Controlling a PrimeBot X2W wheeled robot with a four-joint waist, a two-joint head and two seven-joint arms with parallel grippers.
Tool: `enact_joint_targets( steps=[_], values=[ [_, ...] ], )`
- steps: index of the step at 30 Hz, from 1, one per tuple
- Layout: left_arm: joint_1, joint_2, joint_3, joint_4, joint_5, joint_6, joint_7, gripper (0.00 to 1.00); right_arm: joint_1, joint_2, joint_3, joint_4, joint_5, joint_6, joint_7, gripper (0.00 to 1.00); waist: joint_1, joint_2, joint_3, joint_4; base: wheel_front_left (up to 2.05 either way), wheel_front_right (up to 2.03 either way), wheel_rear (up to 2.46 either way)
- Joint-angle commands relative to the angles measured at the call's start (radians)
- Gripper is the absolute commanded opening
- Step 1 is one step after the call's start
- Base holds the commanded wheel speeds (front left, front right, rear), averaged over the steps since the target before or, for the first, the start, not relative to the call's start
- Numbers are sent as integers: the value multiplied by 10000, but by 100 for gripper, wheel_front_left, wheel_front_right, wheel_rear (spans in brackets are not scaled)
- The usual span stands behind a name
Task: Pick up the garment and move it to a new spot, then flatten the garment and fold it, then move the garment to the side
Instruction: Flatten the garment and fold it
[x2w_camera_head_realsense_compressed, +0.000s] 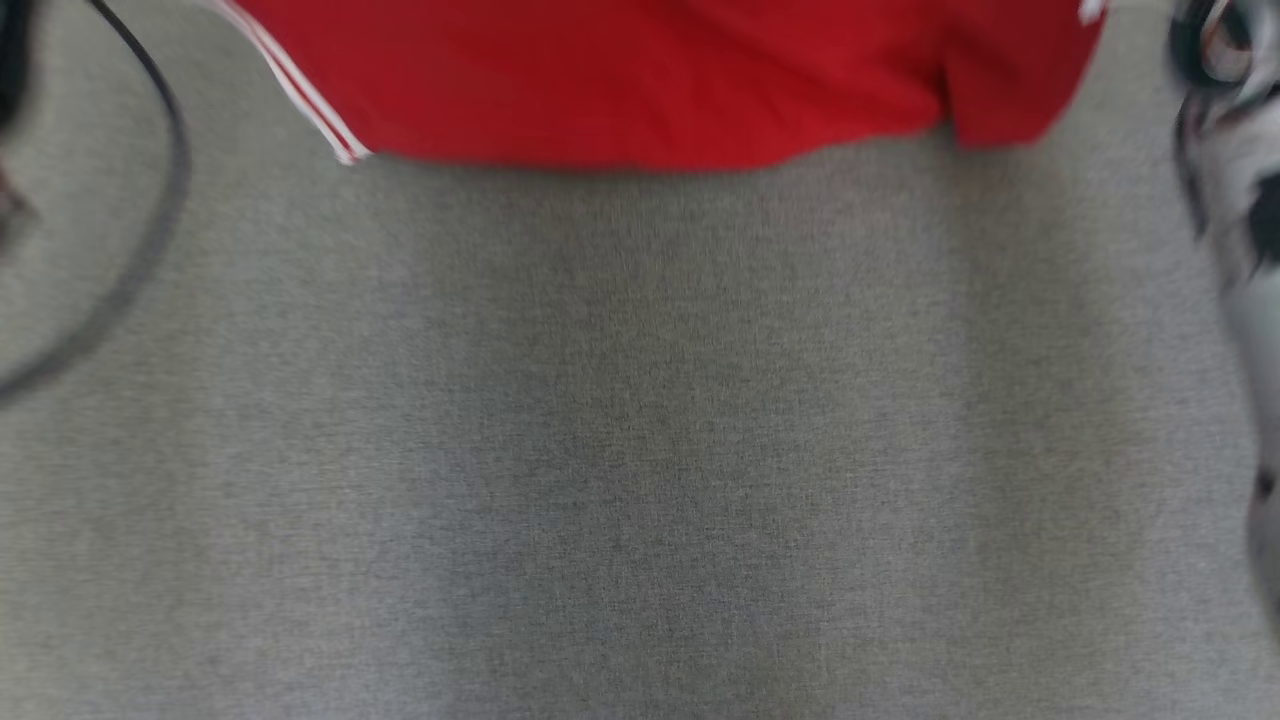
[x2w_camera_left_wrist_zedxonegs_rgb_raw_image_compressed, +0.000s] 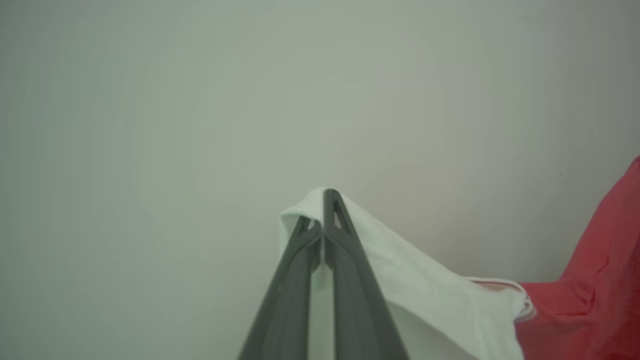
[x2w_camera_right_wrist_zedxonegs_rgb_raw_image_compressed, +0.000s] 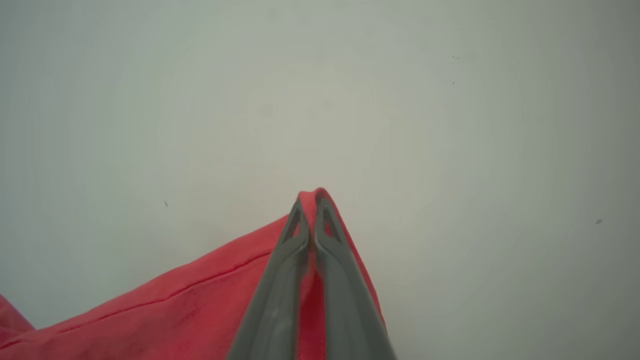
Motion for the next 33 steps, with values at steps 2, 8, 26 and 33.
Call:
enact_joint_targets(
  steps=[2,8,26,33],
  values=[
    [-1233,202,-197,570,-141,21,86,0,-1189,-72,183,332,58,-27,285,0,-5,-2,1350,-254,0,0,0],
    [-4945,227,-1022,2045,-135,21,256,0,-4213,-180,-12,1706,535,-27,924,0,-5,-2,1988,-364,0,0,0],
    [-9578,-517,-3035,4765,-203,21,-547,0,-7879,-15,-356,4305,418,-27,779,0,-5,-2,2376,-385,0,0,0],
    [-10005,-501,-3797,5297,-668,21,-771,0,-8121,61,-202,4718,392,-27,592,0,-5,-2,2575,-495,0,0,0]
  ],
)
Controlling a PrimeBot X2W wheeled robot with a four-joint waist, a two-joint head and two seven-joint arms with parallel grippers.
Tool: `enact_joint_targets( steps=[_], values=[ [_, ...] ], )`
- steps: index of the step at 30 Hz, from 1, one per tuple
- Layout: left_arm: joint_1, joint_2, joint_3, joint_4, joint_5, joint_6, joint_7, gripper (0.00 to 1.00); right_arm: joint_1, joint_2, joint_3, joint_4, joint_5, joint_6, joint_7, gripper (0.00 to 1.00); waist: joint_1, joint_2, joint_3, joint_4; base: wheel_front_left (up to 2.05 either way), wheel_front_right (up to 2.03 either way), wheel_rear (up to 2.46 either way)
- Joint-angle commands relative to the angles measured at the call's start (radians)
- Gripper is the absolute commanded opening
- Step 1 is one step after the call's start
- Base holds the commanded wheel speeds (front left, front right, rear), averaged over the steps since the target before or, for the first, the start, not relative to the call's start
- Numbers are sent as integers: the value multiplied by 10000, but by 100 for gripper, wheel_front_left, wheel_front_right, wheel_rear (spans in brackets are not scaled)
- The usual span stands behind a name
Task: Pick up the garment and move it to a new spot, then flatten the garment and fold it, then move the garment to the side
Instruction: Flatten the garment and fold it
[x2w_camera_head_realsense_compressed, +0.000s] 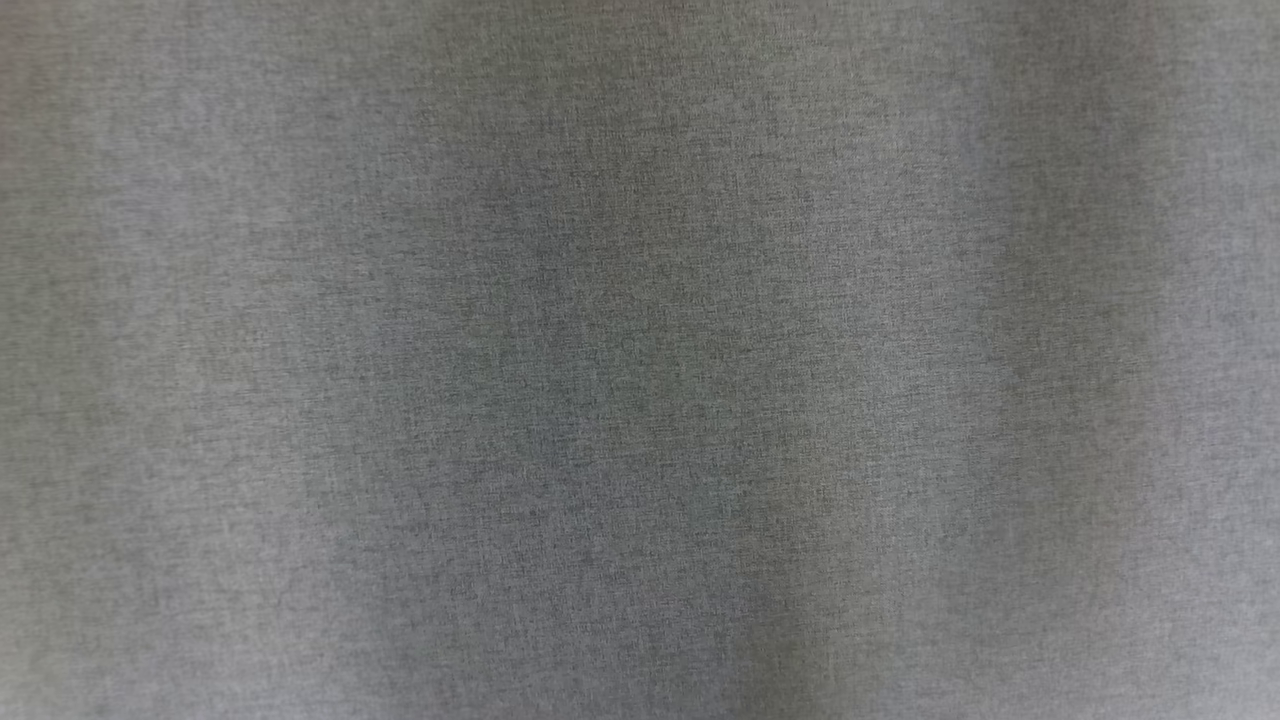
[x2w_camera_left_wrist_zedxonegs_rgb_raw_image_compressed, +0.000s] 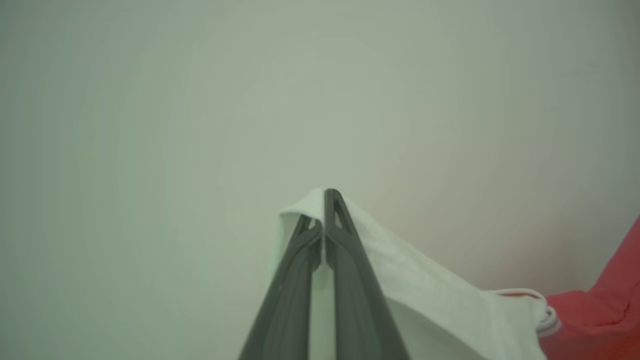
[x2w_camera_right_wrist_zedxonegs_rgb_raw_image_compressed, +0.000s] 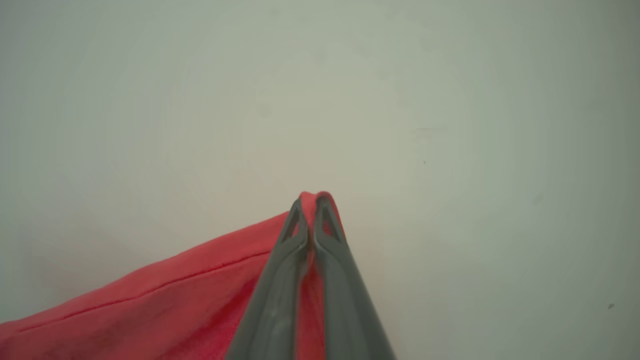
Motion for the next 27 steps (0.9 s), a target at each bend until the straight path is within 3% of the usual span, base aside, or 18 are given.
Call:
enact_joint_targets(
  steps=[1,17,27],
  values=[
    [-201,51,-114,123,-187,23,-113,0,-154,2,48,78,-58,-27,-82,0,0,-1,90,-17,0,0,0],
    [378,305,-1385,194,-1646,23,-901,0,232,-77,683,251,-43,-27,-490,0,0,-1,281,128,0,0,0],
    [2345,639,-1525,-652,-2460,23,-1301,0,2093,-332,1668,-586,628,-27,-896,0,0,-1,-640,141,0,0,0]
  ],
)
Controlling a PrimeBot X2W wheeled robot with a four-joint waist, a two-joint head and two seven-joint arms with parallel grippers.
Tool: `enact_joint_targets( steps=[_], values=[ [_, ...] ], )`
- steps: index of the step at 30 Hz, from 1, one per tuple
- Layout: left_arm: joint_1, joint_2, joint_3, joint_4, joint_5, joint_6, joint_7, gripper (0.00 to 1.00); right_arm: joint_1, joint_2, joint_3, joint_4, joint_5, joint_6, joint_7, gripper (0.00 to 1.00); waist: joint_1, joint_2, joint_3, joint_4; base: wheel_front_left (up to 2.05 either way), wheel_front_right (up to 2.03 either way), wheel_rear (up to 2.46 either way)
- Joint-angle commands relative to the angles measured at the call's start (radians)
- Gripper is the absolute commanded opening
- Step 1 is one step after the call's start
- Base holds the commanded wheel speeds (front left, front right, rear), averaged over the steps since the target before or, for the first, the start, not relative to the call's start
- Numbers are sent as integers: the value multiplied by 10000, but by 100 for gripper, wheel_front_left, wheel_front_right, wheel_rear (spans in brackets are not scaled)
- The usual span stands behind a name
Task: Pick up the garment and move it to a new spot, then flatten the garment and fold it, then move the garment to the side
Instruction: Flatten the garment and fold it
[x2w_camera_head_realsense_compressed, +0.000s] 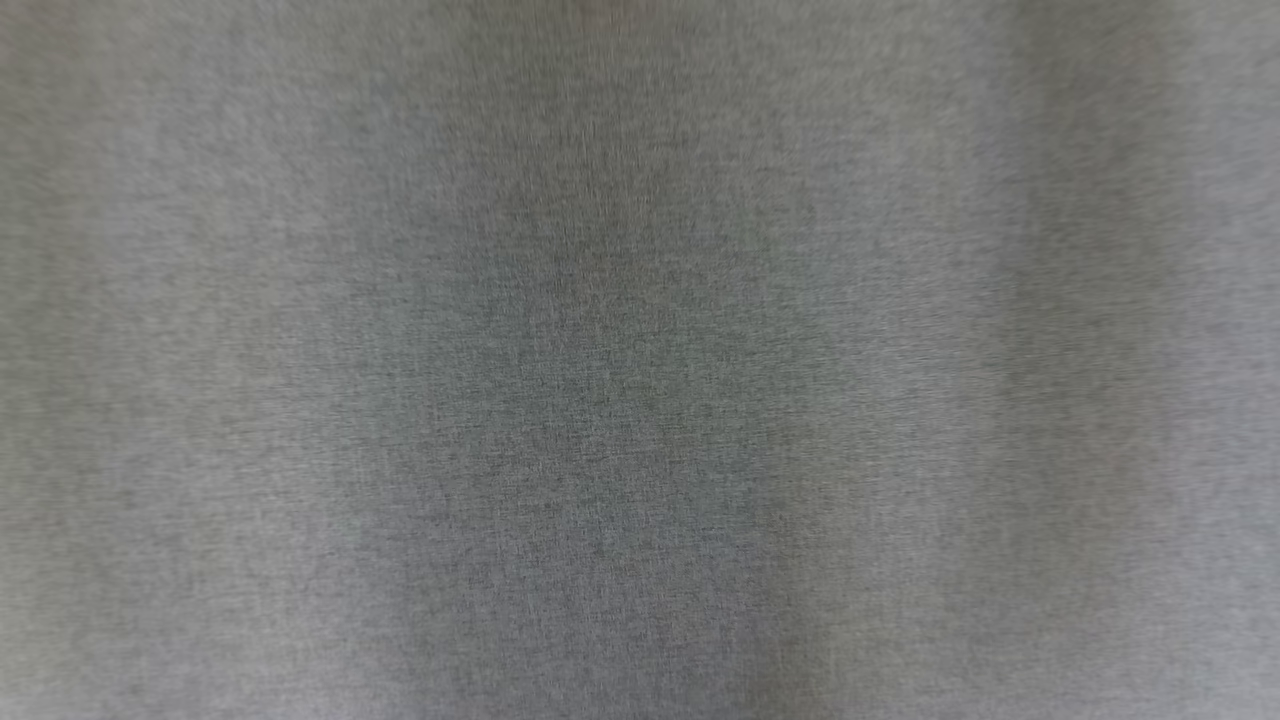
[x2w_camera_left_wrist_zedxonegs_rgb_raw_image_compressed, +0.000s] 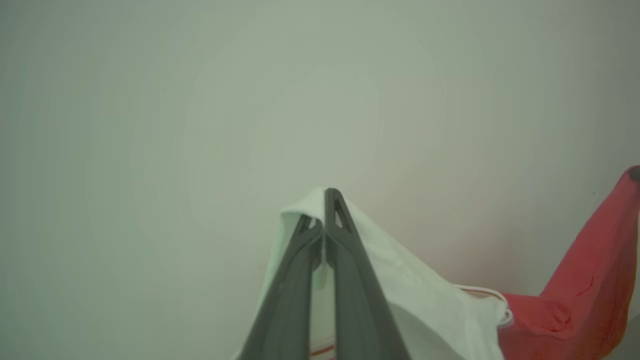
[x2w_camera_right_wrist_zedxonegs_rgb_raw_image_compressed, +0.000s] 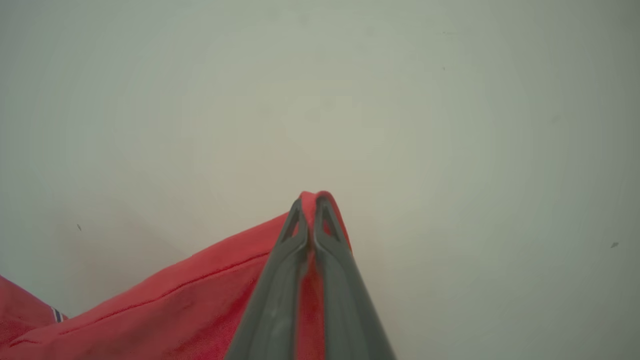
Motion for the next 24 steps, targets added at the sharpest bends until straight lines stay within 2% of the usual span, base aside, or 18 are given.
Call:
enact_joint_targets(
  steps=[1,4,7,11,12,14,22,24],
  values=[
    [485,187,68,-126,-125,26,-54,0,463,-69,91,-167,176,-27,-132,0,0,-1,-511,-78,0,0,0],
    [2080,439,781,-1113,-320,62,-68,0,2066,-367,401,-819,840,-27,-331,0,0,-1,-1121,-64,0,0,0],
    [3659,662,1472,-2181,-124,359,-65,0,3383,-553,567,-1448,1363,-27,-436,0,0,-1,-1604,-76,0,0,0],
    [5688,928,2487,-4071,73,1019,-66,0,5112,-912,730,-2360,1893,-27,-565,0,0,-1,-2122,-86,0,0,0],
    [6760,994,2857,-5001,174,1304,-65,0,5955,-1103,834,-2779,2056,-27,-583,0,0,-1,-2400,-63,0,0,0],
    [7819,1140,3134,-5877,289,1602,-65,0,6729,-1237,871,-3230,2187,-27,-606,0,0,-1,-2656,-62,0,0,0],
    [12509,1585,4371,-8827,360,2917,-67,0,10160,-1789,726,-5115,2424,-27,-580,0,0,-1,-3576,-69,0,0,0],
    [13740,1591,4764,-9478,215,3127,-67,0,11035,-1817,619,-5526,2484,-27,-501,0,0,-1,-3774,-89,0,0,0]
  ],
)
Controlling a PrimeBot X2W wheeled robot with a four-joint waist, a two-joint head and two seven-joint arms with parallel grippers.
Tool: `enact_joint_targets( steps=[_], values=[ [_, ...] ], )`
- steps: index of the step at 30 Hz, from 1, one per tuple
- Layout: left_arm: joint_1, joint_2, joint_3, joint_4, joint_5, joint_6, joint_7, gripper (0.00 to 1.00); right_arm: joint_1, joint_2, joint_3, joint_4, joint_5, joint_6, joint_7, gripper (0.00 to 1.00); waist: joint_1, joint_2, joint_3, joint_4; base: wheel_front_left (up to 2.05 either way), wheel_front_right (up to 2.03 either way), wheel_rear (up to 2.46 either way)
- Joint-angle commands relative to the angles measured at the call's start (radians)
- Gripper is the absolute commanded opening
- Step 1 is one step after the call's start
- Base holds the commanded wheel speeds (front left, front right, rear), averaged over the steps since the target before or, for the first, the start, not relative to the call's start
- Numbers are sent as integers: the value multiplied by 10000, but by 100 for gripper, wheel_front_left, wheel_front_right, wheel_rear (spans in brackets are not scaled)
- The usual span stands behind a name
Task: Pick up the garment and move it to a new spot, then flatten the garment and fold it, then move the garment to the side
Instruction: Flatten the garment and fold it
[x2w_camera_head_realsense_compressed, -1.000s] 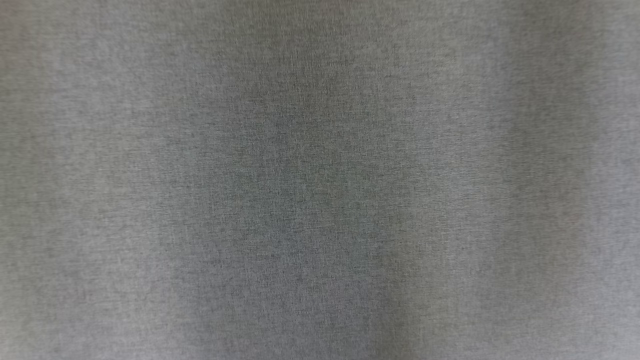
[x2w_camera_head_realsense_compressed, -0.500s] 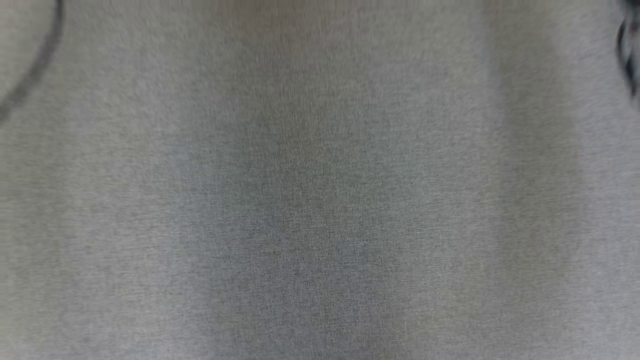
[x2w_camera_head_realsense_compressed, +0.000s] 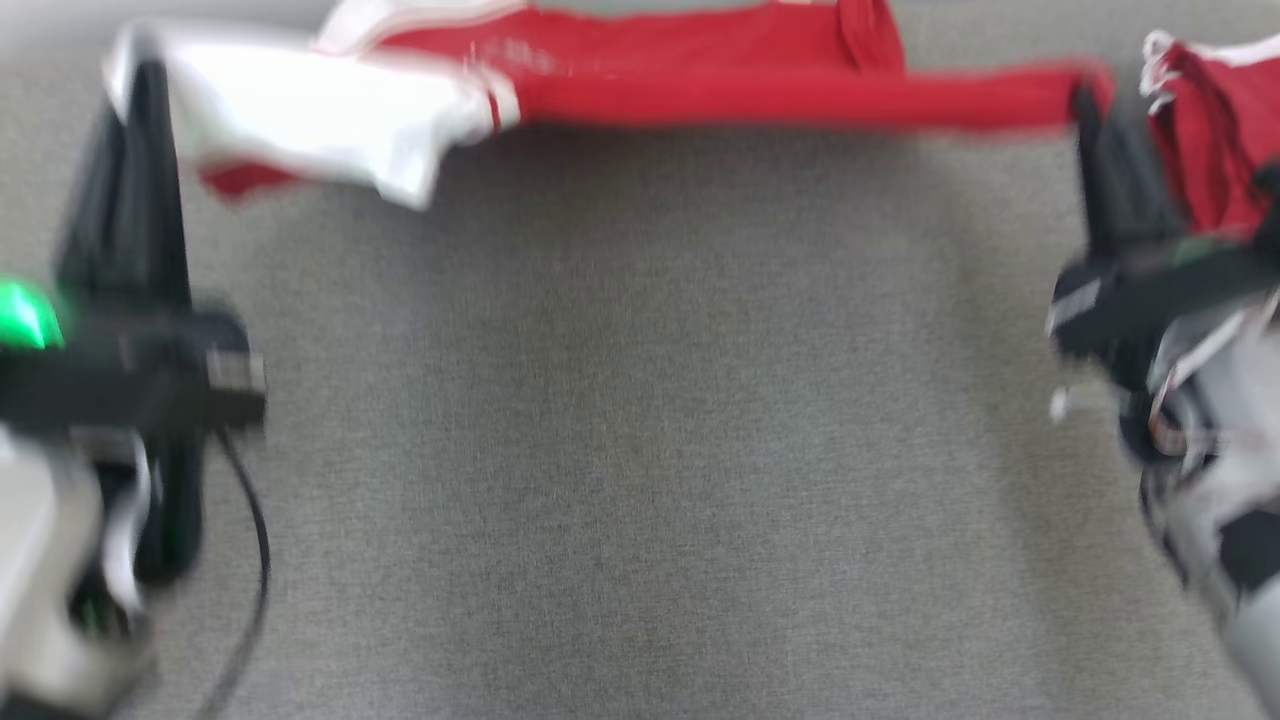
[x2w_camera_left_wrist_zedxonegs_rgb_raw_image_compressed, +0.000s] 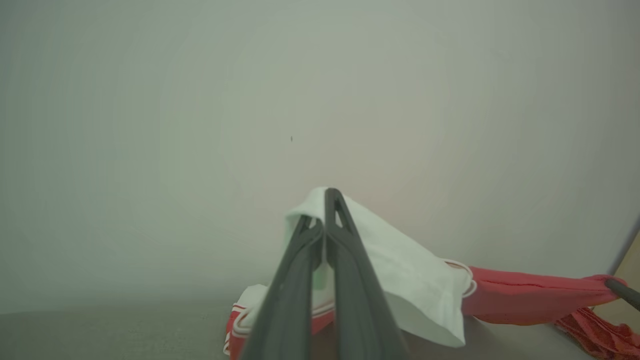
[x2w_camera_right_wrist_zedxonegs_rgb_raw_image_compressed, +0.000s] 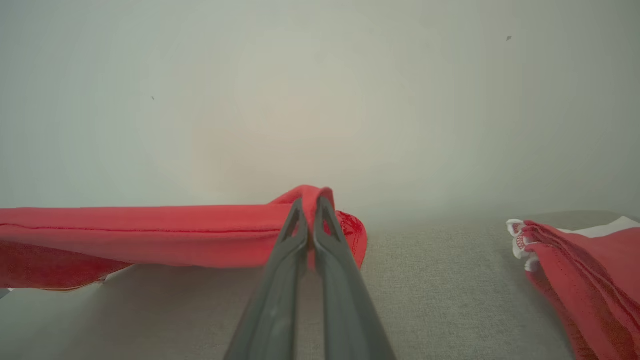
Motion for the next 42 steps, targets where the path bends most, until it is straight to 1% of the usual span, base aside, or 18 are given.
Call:
enact_joint_targets(
  steps=[1,3,7,10,15,16,20,22,25,28,32,37,42],
  values=[
    [795,37,158,-326,-106,96,-30,0,619,-91,-82,-260,54,-27,68,0,4,2,-468,-32,0,0,0],
    [1855,-4,474,-753,-86,231,-32,0,1441,-134,-341,-651,103,-27,76,0,4,2,-639,-3,0,0,0],
    [3657,-360,933,-1209,-32,254,-31,0,2977,-10,-790,-1286,131,-27,280,0,4,2,-967,62,0,0,0],
    [4762,-923,1291,-1239,-79,223,-31,0,3986,157,-1091,-1656,132,-27,436,0,4,2,-1205,111,0,0,0],
    [6479,-1952,1648,-862,118,-45,-33,0,5540,468,-1640,-1900,-106,-27,581,0,4,2,-1611,233,0,0,0],
    [6479,-1952,1648,-862,118,-45,-33,0,5540,468,-1640,-1900,-106,-27,581,0,4,2,-1611,233,0,0,0],
    [7635,-2682,1786,-419,300,-378,-31,0,6725,610,-2101,-2000,-339,-27,674,0,4,2,-2001,380,0,0,0],
    [8073,-3052,2019,-224,323,-547,-33,0,7242,715,-2339,-2056,-450,-27,718,0,4,2,-2167,439,0,0,0],
    [8642,-3393,2286,68,458,-752,-33,0,7906,859,-2721,-2169,-624,-27,852,0,4,2,-2420,534,0,0,0],
    [9042,-3545,2296,367,564,-973,-33,0,8469,1023,-2951,-2320,-862,-27,1041,0,4,2,-2576,608,0,0,0],
    [9215,-3684,1951,753,620,-1244,-21,0,9025,1211,-3314,-2528,-1257,-27,1334,0,4,2,-2672,697,0,0,0],
    [9120,-3849,1950,939,742,-1302,-26,0,9387,1466,-3608,-2776,-1595,-27,1615,0,4,2,-2652,727,0,0,0],
    [8599,-3645,1840,971,1113,-1502,-12,0,9039,1652,-3651,-3006,-1813,-27,1856,0,4,2,-2574,617,0,0,0]
  ],
)
